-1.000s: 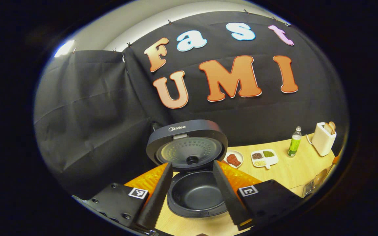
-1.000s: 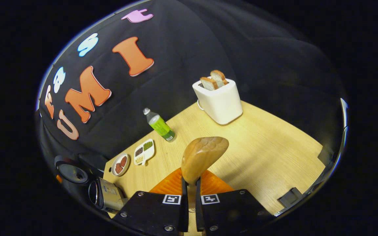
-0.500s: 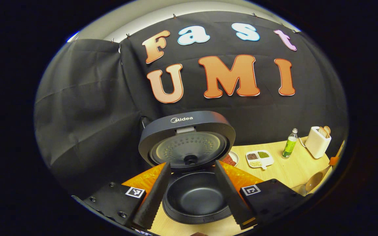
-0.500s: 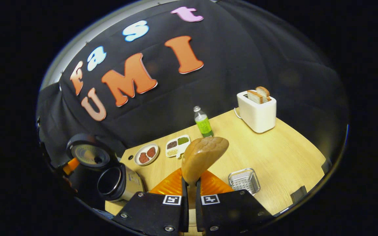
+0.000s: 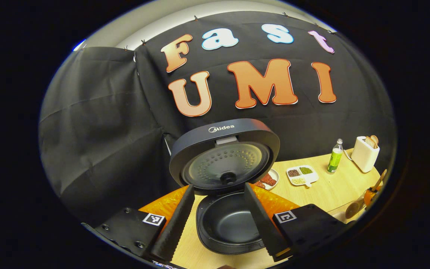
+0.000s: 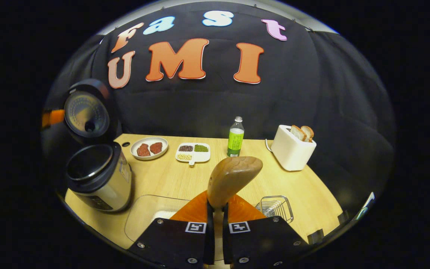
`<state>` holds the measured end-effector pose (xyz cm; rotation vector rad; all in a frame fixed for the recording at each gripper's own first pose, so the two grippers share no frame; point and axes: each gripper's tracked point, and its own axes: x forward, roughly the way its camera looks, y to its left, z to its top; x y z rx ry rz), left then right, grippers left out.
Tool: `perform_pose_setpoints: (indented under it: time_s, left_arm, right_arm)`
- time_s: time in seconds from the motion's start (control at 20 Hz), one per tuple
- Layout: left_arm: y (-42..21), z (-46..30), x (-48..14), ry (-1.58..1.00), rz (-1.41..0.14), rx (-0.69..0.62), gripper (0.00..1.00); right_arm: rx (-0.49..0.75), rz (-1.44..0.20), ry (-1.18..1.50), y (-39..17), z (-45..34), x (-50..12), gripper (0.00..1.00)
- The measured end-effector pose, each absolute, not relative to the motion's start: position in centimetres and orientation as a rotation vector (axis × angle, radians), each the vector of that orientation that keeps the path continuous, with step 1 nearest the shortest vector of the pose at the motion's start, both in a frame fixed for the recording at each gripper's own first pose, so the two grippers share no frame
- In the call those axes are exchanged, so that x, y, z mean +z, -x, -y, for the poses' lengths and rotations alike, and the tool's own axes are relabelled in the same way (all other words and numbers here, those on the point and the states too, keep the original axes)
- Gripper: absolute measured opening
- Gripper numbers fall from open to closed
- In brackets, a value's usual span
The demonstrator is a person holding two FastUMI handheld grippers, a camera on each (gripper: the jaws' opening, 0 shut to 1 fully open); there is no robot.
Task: Close the left gripper, press the button to open the rice cooker; take a wooden spoon from the chopstick holder with the right hand, scoop a spoonful of rice and pour it into the rice cooker, then put the wooden spoon back into the chopstick holder.
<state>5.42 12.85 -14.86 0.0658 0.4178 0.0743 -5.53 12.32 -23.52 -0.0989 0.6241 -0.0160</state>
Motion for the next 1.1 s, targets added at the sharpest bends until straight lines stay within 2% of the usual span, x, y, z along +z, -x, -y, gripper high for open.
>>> perform_pose_setpoints:
  time_s: [0.2,0.35,0.7,1.1]
  left_arm:
    - [-5.9,-13.2,-15.3,-0.081,-0.425,0.056,0.91]
    - [-6.3,-12.6,-15.7,-0.082,-0.432,0.026,0.91]
    - [-6.9,-12.3,-16.7,-0.115,-0.446,-0.018,0.92]
    - [-7.1,-12.7,-17.0,-0.138,-0.453,-0.051,0.92]
  right_arm:
    - [-0.015,-0.665,0.181,7.1,-13.5,-26.5,0.08]
    - [-0.05,-0.717,0.072,7.9,-14.2,-28.4,0.08]
    - [-0.063,-0.702,-0.017,8.2,-16.6,-30.2,0.08]
    - [-0.167,-0.725,-0.294,8.3,-16.4,-30.6,0.08]
